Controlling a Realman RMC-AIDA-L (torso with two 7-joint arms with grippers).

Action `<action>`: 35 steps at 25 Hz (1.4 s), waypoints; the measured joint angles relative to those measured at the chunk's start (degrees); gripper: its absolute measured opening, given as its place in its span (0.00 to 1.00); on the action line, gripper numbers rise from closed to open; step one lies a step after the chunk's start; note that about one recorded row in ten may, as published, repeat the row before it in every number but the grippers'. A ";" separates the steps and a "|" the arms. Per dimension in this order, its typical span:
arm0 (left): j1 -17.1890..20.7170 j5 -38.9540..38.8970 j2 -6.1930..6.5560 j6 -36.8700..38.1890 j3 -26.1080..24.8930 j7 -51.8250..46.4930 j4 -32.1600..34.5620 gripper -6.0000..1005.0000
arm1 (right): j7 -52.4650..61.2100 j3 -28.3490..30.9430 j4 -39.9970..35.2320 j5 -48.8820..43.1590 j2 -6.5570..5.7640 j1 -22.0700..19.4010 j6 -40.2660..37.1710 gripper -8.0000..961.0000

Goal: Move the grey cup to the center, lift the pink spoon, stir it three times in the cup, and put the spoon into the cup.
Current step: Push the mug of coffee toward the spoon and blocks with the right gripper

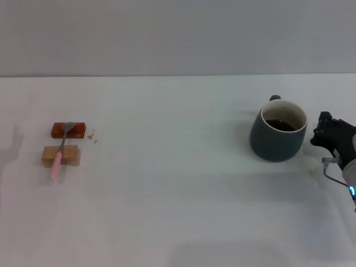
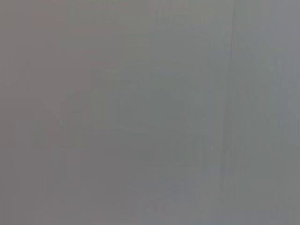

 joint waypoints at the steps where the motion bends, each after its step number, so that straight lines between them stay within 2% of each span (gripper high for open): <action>1: 0.04 0.00 0.00 0.02 0.00 0.00 0.00 0.81 | 0.00 -0.15 0.24 -0.07 -0.02 0.02 0.01 0.01; 20: -0.35 0.01 0.01 0.07 0.00 -0.70 0.00 0.81 | 0.01 -6.61 3.88 -0.49 -0.17 1.86 2.08 0.01; 35: -1.23 0.01 0.19 -0.03 -0.14 -0.70 -0.71 0.81 | 0.09 -8.22 7.43 -3.02 -0.06 4.53 5.74 0.01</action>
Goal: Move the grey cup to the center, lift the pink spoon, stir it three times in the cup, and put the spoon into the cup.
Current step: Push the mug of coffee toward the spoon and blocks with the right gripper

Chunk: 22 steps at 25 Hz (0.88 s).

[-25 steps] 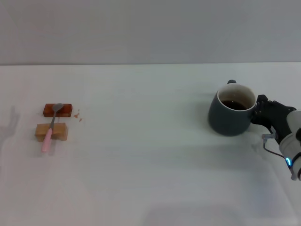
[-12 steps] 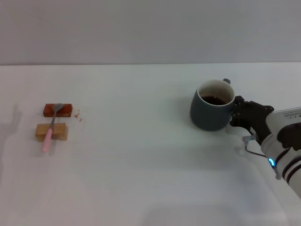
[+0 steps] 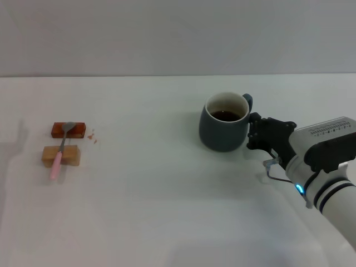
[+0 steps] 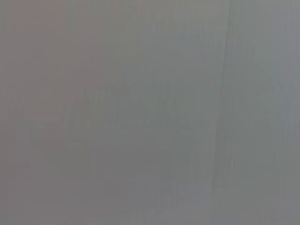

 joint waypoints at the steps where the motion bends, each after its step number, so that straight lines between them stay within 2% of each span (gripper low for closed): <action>1: -0.06 0.00 0.00 0.00 -0.04 0.00 0.00 0.81 | 0.00 -0.18 0.24 -0.06 0.00 0.12 0.11 0.01; 13: -0.34 0.00 0.09 0.08 -0.31 0.01 0.01 0.81 | 0.05 -0.25 3.12 -3.88 0.10 2.18 3.32 0.01; 22: -0.14 0.01 0.09 0.08 -0.35 0.03 0.01 0.81 | 0.38 3.08 1.63 -4.48 0.17 1.92 3.81 0.01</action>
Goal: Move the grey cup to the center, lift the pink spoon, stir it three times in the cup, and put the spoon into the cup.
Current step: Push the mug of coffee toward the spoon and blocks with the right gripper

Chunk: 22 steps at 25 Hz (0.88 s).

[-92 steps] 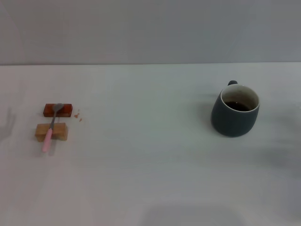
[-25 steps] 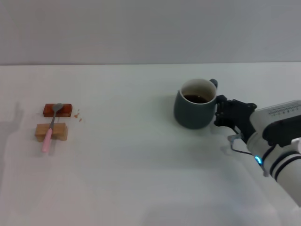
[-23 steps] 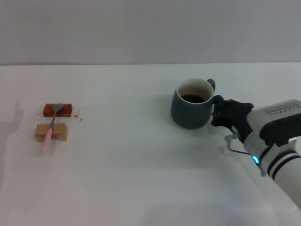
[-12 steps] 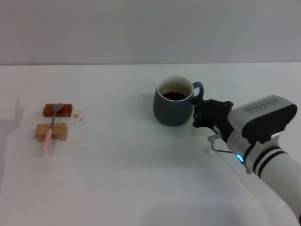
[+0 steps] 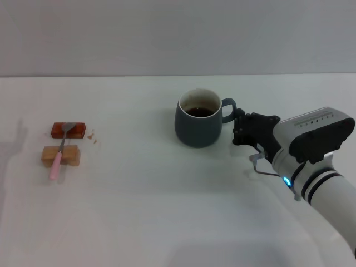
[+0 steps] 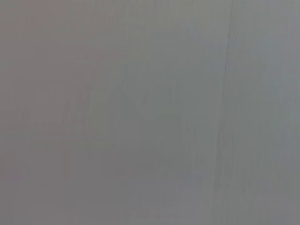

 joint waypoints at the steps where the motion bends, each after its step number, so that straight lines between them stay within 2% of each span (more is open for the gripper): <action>1: 0.02 0.00 0.00 0.00 -0.01 0.00 0.04 0.81 | 0.01 0.30 -0.20 0.01 0.00 0.11 0.08 0.01; 13: -0.03 0.00 -0.07 0.00 -0.04 -0.03 0.04 0.81 | 0.10 1.95 -0.99 -0.40 -0.15 3.42 3.94 0.01; 22: -0.19 -0.01 -0.09 -0.22 0.05 -0.03 -0.02 0.81 | 0.13 1.65 -0.95 -0.40 -0.16 4.22 5.49 0.01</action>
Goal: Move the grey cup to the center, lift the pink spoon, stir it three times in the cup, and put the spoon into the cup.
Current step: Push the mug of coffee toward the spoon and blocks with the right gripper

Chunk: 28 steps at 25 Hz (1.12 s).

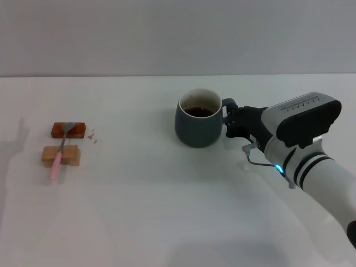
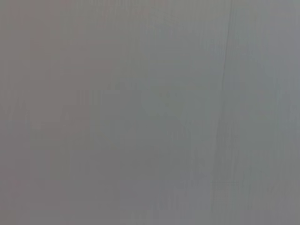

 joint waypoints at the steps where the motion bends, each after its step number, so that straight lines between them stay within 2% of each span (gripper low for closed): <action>1: 0.00 0.00 0.00 0.02 0.00 0.00 0.00 0.81 | 0.00 0.00 0.09 0.00 0.00 0.11 0.33 0.01; 12: -0.01 0.00 0.04 0.17 0.01 0.00 0.12 0.81 | 0.02 -0.35 1.27 -0.32 0.09 1.32 3.34 0.01; 28: 0.19 0.00 0.09 0.22 -0.08 0.00 0.22 0.81 | 0.02 -2.65 5.08 -3.07 0.28 0.78 3.61 0.01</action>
